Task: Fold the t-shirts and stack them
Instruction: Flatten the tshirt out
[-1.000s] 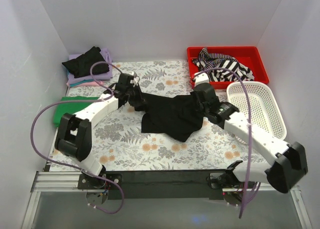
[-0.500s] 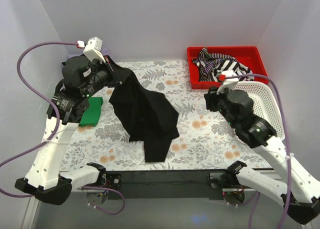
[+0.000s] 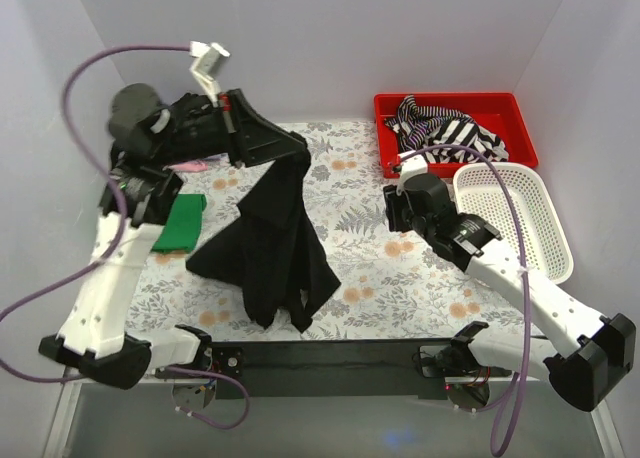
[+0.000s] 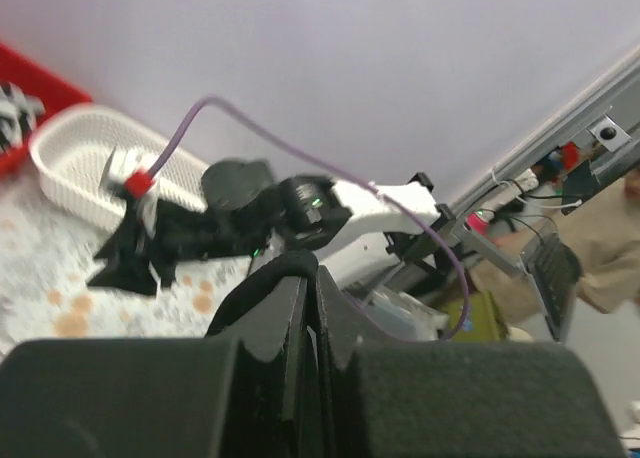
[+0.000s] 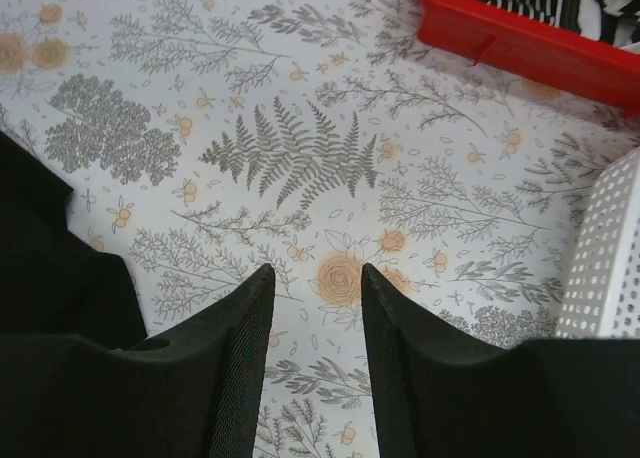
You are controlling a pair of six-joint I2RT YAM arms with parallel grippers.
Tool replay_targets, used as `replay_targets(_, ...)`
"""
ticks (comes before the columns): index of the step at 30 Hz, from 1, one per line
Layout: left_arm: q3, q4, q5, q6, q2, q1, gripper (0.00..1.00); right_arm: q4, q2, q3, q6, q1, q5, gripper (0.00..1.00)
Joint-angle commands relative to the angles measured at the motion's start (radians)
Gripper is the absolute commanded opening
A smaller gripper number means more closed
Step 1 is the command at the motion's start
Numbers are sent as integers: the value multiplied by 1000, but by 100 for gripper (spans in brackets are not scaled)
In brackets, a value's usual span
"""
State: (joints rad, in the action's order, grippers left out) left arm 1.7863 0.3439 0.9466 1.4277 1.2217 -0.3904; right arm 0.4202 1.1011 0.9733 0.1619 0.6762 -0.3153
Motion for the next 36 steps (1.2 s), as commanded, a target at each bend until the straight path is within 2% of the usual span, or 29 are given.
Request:
replay_targets(1,-186,-147,112,82,78,-5,0,-15,-75,24,1,3,-100,47)
replay_targets(2,-294,-186,109,76,81,-7,0,-17,-86,18,1,3,-111,47)
replay_targets(4,-384,-273,107,74,137,-8,0,-15,-92,15,4,2,-120,47)
replay_targets(7,-401,-315,117,37,290,-30,0,-14,-78,24,2,3,-78,46)
replay_targets(13,-170,-313,62,22,597,-38,0,12,-98,7,14,8,140,46)
replay_targets(19,106,-192,-37,-45,722,-38,0,38,-110,-74,68,11,292,47)
replay_targets(23,248,-54,-153,-136,720,-36,0,-55,-124,-171,123,52,450,48)
replay_targets(26,289,-33,-174,-167,711,-31,0,-110,-113,-215,131,118,449,52)
replay_targets(30,292,-16,-161,-170,731,-28,0,-123,-33,-182,122,217,409,54)
replay_targets(33,279,-17,-147,-164,751,-28,0,-156,72,-162,111,287,315,55)
replay_targets(36,271,-20,-150,-165,748,-28,0,-173,134,-156,96,315,150,54)
